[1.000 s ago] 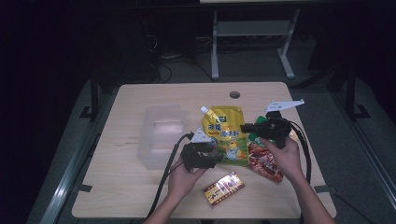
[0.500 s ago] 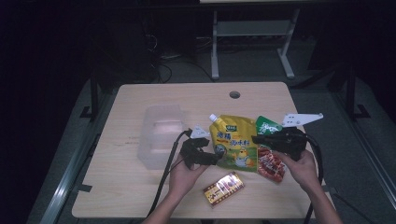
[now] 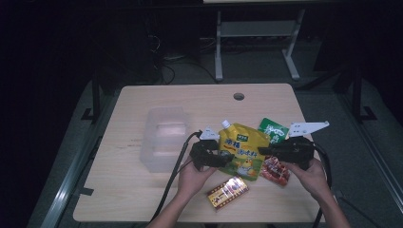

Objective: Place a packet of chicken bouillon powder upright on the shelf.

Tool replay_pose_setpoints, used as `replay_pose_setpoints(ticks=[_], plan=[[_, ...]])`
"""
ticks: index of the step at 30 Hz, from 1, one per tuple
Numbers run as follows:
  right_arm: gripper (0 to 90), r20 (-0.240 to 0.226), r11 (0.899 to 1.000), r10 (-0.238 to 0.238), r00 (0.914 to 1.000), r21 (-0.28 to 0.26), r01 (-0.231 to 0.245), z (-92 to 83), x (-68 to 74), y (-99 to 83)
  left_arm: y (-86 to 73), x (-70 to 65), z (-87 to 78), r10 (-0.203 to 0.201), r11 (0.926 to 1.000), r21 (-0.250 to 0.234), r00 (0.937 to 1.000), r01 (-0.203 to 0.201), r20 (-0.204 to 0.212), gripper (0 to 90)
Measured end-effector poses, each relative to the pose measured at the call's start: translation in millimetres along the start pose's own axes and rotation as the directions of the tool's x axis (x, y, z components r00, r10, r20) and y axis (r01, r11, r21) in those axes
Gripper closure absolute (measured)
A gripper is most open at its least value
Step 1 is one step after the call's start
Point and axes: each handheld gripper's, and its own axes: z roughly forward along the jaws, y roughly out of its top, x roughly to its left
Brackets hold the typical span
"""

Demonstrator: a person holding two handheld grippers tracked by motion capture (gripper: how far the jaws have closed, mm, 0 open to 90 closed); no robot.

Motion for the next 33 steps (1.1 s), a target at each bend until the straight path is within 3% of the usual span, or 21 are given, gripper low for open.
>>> replay_pose_setpoints(ticks=[4,8,9,11,15,20,26,33], plan=[[70.9,0.004,1.0,0.022,0.9997,0.021,-0.022,11.6,1.6,1.3,-0.2,0.4,-0.6,0.0,1.0,0.003,1.0,0.0,0.002,35.4],[78.2,0.025,0.999,0.027,0.9993,0.038,-0.028,21.0,4.0,3.9,-0.1,0.9,-2.9,0.014,0.9999,0.007,0.9999,-0.014,0.003,35.7],[87.7,0.039,0.998,0.033,0.9987,0.043,-0.035,22.2,4.3,5.6,-0.1,0.4,-3.6,0.003,1.0,-0.001,1.0,-0.003,0.003,35.3],[89.5,0.036,0.998,0.042,0.9984,0.049,-0.044,22.9,3.8,7.0,0.4,0.8,-7.8,0.009,1.0,-0.004,1.0,-0.009,-0.001,34.1],[89.8,0.027,0.997,0.062,0.9977,0.048,-0.063,21.9,3.6,10.0,0.8,-1.2,-17.2,0.015,0.9998,-0.014,0.9998,-0.015,-0.009,31.7],[90.0,0.045,0.998,0.047,0.9978,0.046,-0.049,18.9,9.7,20.2,-2.0,-3.7,-30.3,0.011,0.9993,-0.036,0.9998,-0.011,-0.014,30.9],[90.0,0.063,0.999,0.044,0.9971,0.023,-0.045,15.4,11.2,34.0,-12.0,-8.7,-46.7,0.032,0.9983,-0.048,0.9994,-0.033,-0.01,30.3],[90.0,0.052,1.0,0.029,0.9982,0.003,-0.029,19.4,10.6,54.7,-26.6,-16.1,-63.7,0.058,0.997,-0.051,0.9983,-0.058,0.004,29.7]])
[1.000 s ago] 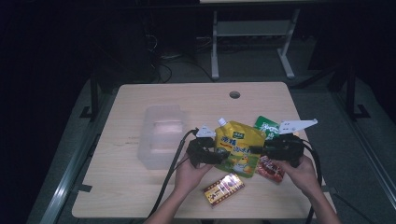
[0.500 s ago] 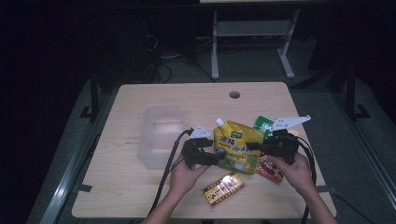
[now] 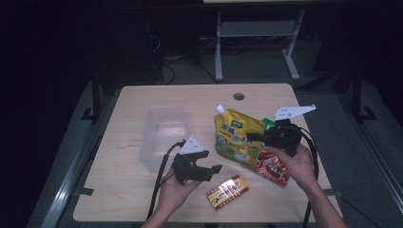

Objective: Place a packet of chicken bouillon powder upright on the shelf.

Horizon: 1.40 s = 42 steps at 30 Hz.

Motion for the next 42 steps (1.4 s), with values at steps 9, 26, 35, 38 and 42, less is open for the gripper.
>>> replay_pose_setpoints(ticks=[9,26,35,38,42], plan=[[90.0,-0.031,0.999,-0.043,0.9986,-0.021,0.042,18.1,4.8,35.3,-15.8,-5.9,-18.5,0.023,0.9997,-0.004,0.9993,-0.023,0.028,28.6],[90.0,-0.129,0.994,-0.109,0.9856,-0.042,0.105,81.3,21.1,87.9,-42.1,-10.2,-38.4,0.037,0.9992,-0.014,0.9984,-0.037,0.044,27.9],[90.0,-0.178,0.991,-0.136,0.9745,-0.04,0.131,119.1,33.9,107.0,-49.3,-12.1,-40.7,0.034,0.9993,-0.02,0.9981,-0.033,0.051,26.8],[90.0,-0.19,0.99,-0.137,0.9723,-0.042,0.131,130.2,37.8,111.1,-50.7,-11.3,-40.8,0.031,0.9992,-0.027,0.998,-0.03,0.054,26.8],[90.0,-0.199,0.99,-0.14,0.97,-0.035,0.136,143.7,41.2,114.6,-51.6,-9.6,-42.2,0.037,0.9989,-0.029,0.9979,-0.036,0.053,26.8]])
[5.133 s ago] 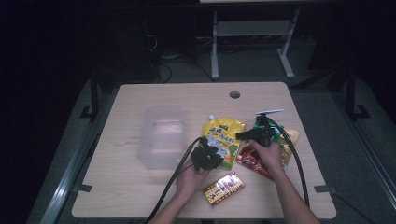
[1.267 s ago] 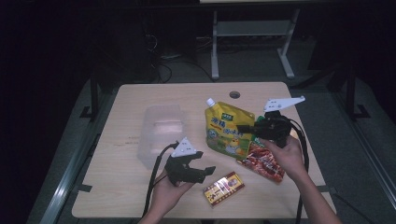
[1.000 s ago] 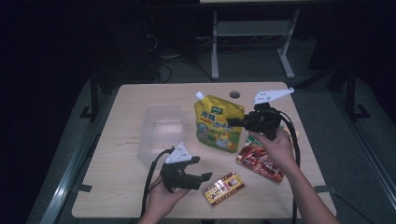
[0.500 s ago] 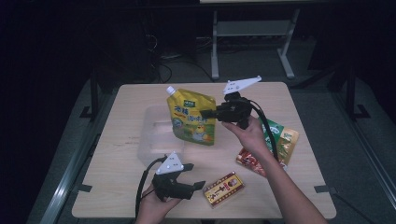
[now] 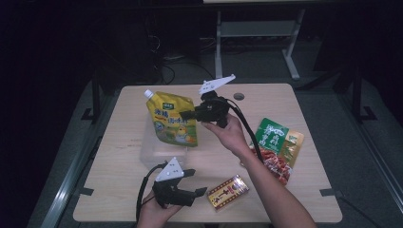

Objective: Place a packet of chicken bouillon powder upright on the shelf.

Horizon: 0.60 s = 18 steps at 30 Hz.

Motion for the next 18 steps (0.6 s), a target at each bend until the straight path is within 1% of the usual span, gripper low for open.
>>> replay_pose_setpoints(ticks=[3,5,6,10,12,13,14,18], plan=[[90.0,-0.01,1.0,0.01,0.9999,-0.004,-0.01,9.7,0.9,1.9,-0.8,-0.1,0.0,-0.005,1.0,-0.008,1.0,0.005,0.0,26.8],[90.0,-0.019,1.0,0.01,0.9998,-0.007,-0.01,14.8,0.9,2.5,-1.6,0.4,0.2,-0.001,1.0,-0.001,1.0,0.001,0.002,26.8],[90.0,-0.019,1.0,0.003,0.9998,-0.003,-0.003,20.2,1.2,3.2,-2.2,0.4,1.1,-0.002,1.0,0.0,1.0,0.002,0.004,26.8],[90.0,-0.022,1.0,0.008,0.9997,-0.003,-0.008,26.8,1.4,2.6,-2.5,0.6,1.0,-0.001,1.0,0.0,1.0,0.001,0.006,26.8],[90.0,-0.012,1.0,0.015,0.9998,0.0,-0.015,32.0,0.8,1.0,-2.7,0.8,1.1,0.004,1.0,-0.001,1.0,-0.004,0.007,26.8],[90.0,-0.012,1.0,0.015,0.9998,0.0,-0.015,32.0,0.8,1.0,-3.0,0.6,1.3,0.002,1.0,-0.001,1.0,-0.002,0.008,26.8],[90.0,-0.019,1.0,0.016,0.9997,0.002,-0.016,33.6,0.4,0.3,-3.2,0.7,1.4,0.002,1.0,0.001,1.0,-0.002,0.009,26.8],[89.9,-0.013,1.0,0.023,0.9997,-0.001,-0.023,40.5,-1.0,-4.1,-3.3,1.7,0.5,0.003,1.0,0.001,1.0,-0.003,0.004,26.8]])
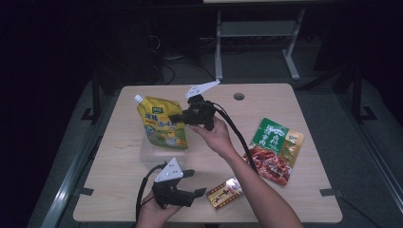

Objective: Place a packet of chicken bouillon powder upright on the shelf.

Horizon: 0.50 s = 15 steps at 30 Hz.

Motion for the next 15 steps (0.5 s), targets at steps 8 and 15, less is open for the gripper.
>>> replay_pose_setpoints(ticks=[8,15], plan=[[89.9,-0.003,1.0,0.01,0.9999,0.01,-0.01,10.1,-1.9,-7.6,-0.5,1.7,-0.9,-0.002,1.0,0.002,1.0,0.002,-0.002,26.8],[89.9,-0.013,0.999,0.036,0.9993,-0.005,-0.036,14.2,-3.3,-15.3,-1.1,2.8,-0.5,-0.007,1.0,0.004,1.0,0.007,-0.005,26.8]])
